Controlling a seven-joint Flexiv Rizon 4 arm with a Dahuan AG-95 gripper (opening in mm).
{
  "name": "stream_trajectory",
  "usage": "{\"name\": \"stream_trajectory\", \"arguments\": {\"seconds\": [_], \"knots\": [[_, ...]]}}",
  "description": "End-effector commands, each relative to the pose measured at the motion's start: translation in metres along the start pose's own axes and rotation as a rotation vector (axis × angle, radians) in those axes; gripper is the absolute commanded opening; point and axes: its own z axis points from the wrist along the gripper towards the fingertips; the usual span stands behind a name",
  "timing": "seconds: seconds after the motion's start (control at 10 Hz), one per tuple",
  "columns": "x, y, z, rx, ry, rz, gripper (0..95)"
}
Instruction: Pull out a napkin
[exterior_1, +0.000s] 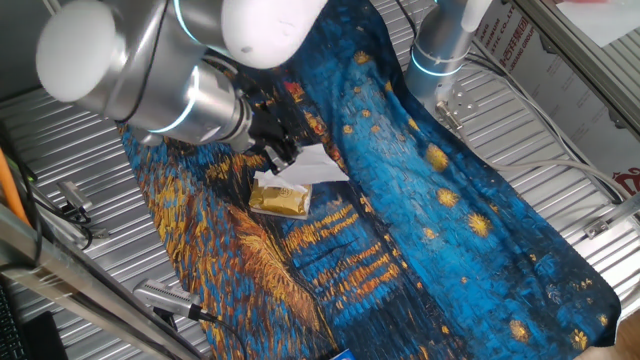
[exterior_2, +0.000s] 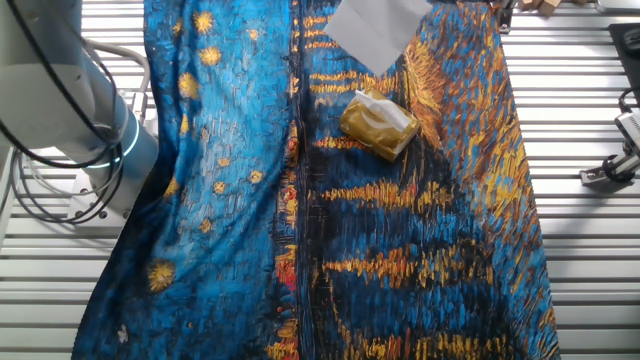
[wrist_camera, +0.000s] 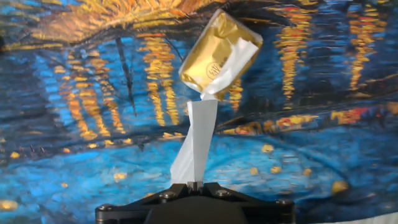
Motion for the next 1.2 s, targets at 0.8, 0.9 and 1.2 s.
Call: {"name": "stream_trajectory", "arguments": {"seconds": [0.8,0.9,1.2], "knots": [[-0.0096,0.0055,0.0222,-0.021,-0.022,0.016,0.0],[-0.0096,0.0055,0.0222,-0.021,-0.022,0.015,0.0],[-0.0095,0.0054,0.0222,-0.02,-0.018,0.013,0.0]]}}
